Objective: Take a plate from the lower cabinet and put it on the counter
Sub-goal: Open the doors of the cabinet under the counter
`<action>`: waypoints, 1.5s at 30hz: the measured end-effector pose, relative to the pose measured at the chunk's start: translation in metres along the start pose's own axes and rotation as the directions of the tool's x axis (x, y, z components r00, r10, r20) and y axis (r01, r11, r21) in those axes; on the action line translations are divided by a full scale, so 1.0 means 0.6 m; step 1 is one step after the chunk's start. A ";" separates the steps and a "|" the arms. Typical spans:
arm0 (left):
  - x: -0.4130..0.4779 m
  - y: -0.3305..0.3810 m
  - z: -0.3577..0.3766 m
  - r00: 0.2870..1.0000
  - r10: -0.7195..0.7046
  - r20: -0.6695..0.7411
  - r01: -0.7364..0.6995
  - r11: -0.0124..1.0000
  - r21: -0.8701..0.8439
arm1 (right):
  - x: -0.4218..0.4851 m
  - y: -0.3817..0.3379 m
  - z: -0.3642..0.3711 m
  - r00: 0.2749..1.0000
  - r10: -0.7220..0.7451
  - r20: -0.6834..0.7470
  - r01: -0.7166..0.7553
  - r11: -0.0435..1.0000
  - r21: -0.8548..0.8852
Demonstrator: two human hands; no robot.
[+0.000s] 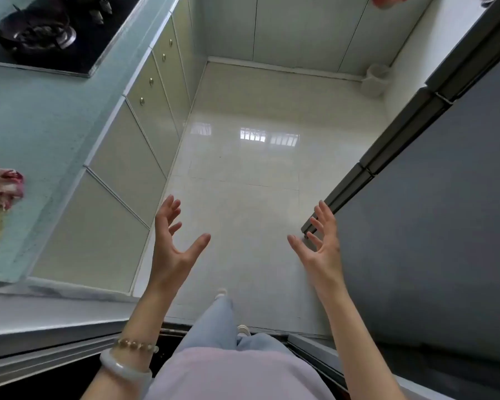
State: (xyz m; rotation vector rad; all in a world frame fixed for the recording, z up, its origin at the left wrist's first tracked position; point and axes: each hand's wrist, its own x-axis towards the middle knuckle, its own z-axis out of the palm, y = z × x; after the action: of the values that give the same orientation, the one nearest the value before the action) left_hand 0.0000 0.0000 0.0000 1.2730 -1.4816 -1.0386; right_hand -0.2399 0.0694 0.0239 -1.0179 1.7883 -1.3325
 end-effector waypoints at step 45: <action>1.096 -0.087 0.290 1.000 -0.004 0.004 0.005 0.989 -0.150 | 1.118 -0.085 0.175 0.998 0.008 -0.055 -0.010 0.999 -0.037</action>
State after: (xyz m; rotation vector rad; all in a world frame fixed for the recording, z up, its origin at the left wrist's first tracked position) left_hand -0.2013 -0.6515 -0.0244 1.1686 -1.3765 -1.1347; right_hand -0.4519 -0.5775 0.0039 -1.0009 1.8629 -1.3381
